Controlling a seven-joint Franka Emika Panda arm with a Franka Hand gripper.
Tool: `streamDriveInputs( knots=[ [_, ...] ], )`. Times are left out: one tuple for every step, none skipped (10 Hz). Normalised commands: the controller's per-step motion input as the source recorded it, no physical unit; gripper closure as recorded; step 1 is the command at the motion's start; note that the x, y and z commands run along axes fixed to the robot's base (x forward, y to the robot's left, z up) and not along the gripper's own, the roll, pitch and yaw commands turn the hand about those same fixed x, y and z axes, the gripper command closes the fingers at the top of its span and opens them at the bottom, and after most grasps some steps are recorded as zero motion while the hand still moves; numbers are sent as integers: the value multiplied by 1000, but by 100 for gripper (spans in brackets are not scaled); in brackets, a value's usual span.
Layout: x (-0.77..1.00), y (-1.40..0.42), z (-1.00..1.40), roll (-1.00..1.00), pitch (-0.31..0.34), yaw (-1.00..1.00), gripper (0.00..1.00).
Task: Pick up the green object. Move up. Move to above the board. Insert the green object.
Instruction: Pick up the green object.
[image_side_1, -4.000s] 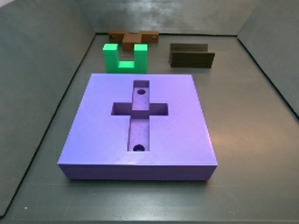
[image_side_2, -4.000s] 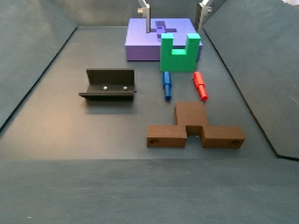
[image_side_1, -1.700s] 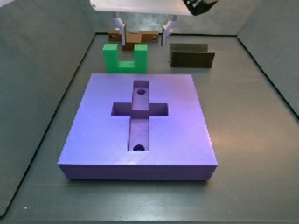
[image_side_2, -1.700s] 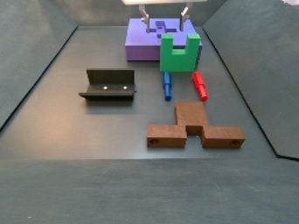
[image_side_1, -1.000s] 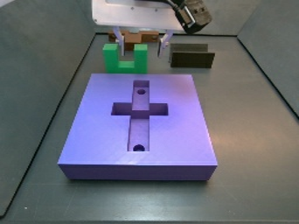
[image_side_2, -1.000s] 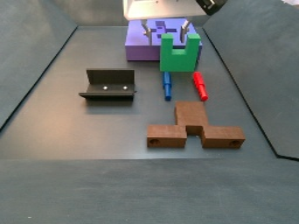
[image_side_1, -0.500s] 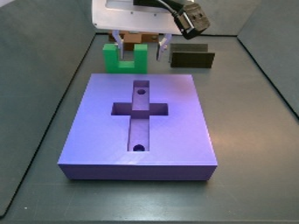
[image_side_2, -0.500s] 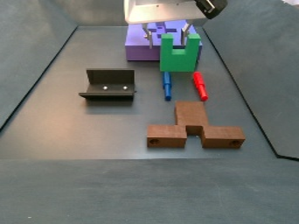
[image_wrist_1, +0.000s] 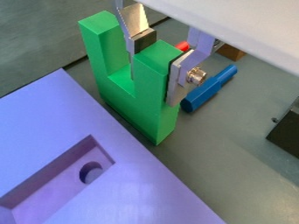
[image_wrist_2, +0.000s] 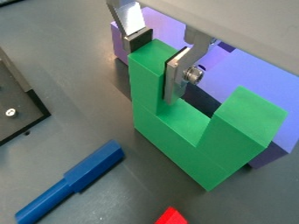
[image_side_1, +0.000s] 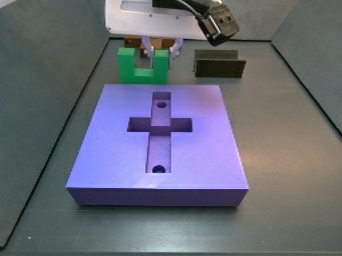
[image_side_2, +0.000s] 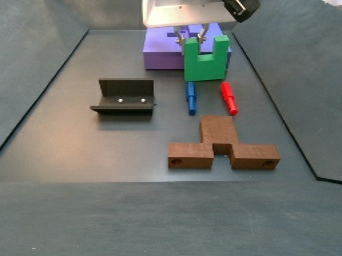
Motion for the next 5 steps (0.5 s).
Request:
streamDriveInputs(
  knots=[
    [0, 0, 0, 0, 0, 0, 100],
    [0, 0, 0, 0, 0, 0, 100],
    [0, 0, 0, 0, 0, 0, 100],
    [0, 0, 0, 0, 0, 0, 100],
    [0, 0, 0, 0, 0, 0, 100]
  ],
)
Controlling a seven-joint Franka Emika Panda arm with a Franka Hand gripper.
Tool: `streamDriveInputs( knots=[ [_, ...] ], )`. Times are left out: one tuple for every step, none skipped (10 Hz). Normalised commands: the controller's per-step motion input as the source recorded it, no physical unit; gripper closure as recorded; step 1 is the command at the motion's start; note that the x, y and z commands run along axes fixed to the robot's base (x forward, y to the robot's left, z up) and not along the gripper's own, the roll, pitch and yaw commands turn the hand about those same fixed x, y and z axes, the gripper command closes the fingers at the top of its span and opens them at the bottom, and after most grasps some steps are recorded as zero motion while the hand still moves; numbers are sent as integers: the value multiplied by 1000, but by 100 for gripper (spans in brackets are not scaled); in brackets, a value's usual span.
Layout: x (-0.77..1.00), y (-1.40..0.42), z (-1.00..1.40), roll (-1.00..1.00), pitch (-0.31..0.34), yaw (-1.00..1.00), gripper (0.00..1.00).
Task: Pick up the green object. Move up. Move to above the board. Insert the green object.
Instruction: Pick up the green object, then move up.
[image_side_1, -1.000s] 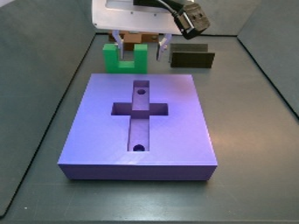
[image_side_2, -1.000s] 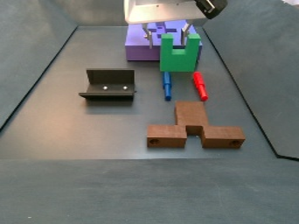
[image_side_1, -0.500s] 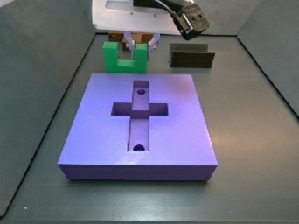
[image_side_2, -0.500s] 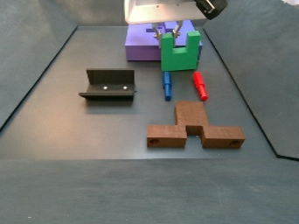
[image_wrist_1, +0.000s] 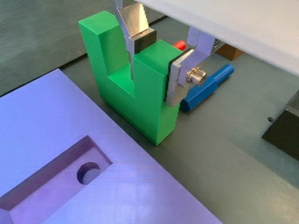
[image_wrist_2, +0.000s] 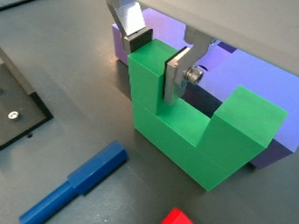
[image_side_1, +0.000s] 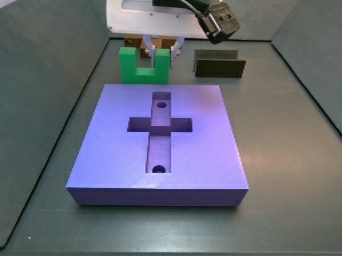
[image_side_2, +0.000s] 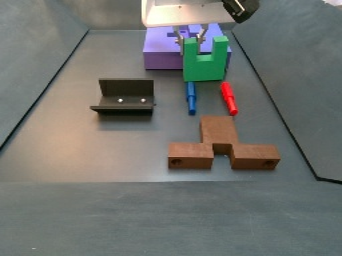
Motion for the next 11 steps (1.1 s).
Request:
streamDriveInputs(
  knots=[
    [0, 0, 0, 0, 0, 0, 100],
    [0, 0, 0, 0, 0, 0, 100],
    [0, 0, 0, 0, 0, 0, 100],
    [0, 0, 0, 0, 0, 0, 100],
    [0, 0, 0, 0, 0, 0, 100],
    [0, 0, 0, 0, 0, 0, 100],
    [0, 0, 0, 0, 0, 0, 100],
    [0, 0, 0, 0, 0, 0, 100],
    [0, 0, 833, 0, 0, 0, 100],
    [13, -44, 792, -10, 11, 34, 100],
    [-4, -40, 552, -25, 31, 40, 100]
  ],
)
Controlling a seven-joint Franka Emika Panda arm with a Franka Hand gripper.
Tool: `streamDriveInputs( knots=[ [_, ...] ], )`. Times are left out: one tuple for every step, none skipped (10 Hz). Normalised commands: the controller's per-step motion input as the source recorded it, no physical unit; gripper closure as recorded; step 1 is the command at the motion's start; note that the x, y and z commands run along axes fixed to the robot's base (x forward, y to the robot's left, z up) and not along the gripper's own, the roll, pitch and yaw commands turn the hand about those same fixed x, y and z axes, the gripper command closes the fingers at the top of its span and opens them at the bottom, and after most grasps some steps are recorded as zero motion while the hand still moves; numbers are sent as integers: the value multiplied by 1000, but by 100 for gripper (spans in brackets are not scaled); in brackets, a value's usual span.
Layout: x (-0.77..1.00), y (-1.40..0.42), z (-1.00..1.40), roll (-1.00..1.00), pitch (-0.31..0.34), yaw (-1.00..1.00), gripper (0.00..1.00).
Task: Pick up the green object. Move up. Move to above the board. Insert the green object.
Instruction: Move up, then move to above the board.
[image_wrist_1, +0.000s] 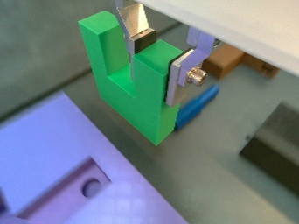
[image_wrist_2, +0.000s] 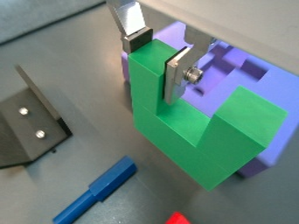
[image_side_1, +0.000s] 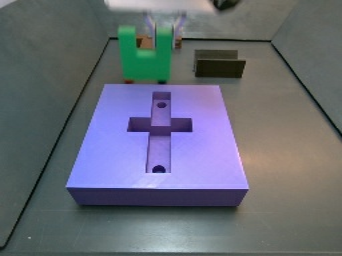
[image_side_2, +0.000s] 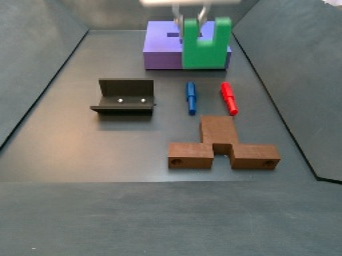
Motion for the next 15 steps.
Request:
streamDriveInputs(
  knots=[
    [10, -27, 343, -36, 25, 33, 100],
    [0, 0, 1400, 0, 0, 0, 100],
    [-29, 3, 1400, 6, 30, -8, 100],
    [-49, 3, 1400, -19, 20, -9, 100],
    [2, 5, 1400, -34, 16, -10, 100],
    [43, 4, 955, -27, 64, -10, 100],
    [41, 2, 489, -29, 87, -7, 100],
    [38, 3, 270, -35, 68, -5, 100],
    [27, 4, 205, -37, 57, -4, 100],
    [73, -1400, 403, 40, 132, -261, 100],
    [70, -1400, 378, 109, 142, -201, 100],
    [95, -1400, 382, 114, 145, -123, 100],
    [193, -1400, 359, 56, 151, -66, 100],
    [139, -799, 201, 47, 155, -43, 100],
    [101, -303, 86, 52, 156, -19, 100]
  ],
)
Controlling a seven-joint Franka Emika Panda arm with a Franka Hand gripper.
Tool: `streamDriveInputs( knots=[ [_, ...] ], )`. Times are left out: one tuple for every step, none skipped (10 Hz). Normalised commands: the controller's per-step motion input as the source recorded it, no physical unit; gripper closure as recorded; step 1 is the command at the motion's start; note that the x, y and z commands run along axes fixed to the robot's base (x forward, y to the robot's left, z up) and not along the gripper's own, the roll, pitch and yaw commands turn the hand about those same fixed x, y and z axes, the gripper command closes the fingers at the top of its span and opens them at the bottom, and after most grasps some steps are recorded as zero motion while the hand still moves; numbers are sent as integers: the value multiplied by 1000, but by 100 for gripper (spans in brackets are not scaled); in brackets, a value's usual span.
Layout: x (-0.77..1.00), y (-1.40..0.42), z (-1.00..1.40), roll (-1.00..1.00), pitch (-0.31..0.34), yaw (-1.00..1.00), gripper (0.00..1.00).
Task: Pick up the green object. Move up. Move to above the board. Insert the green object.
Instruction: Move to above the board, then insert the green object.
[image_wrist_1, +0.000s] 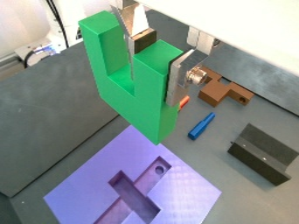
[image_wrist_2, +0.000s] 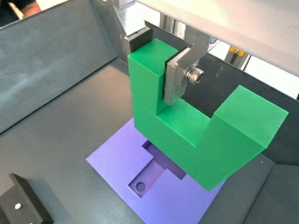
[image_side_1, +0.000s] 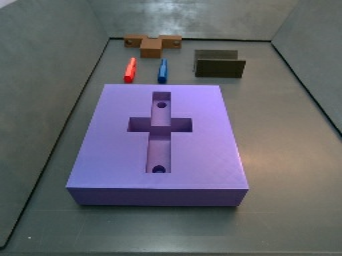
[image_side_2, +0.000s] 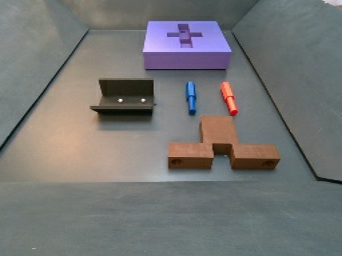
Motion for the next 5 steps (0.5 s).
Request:
streamDriveInputs(
  knots=[
    [84, -181, 58, 26, 131, -17, 100],
    [0, 0, -20, 0, 0, 0, 100],
    [71, -9, -509, 20, -49, -11, 100],
    [71, -31, -846, 157, -107, -17, 100],
    [57, -34, -791, 127, -106, -17, 100]
  ],
)
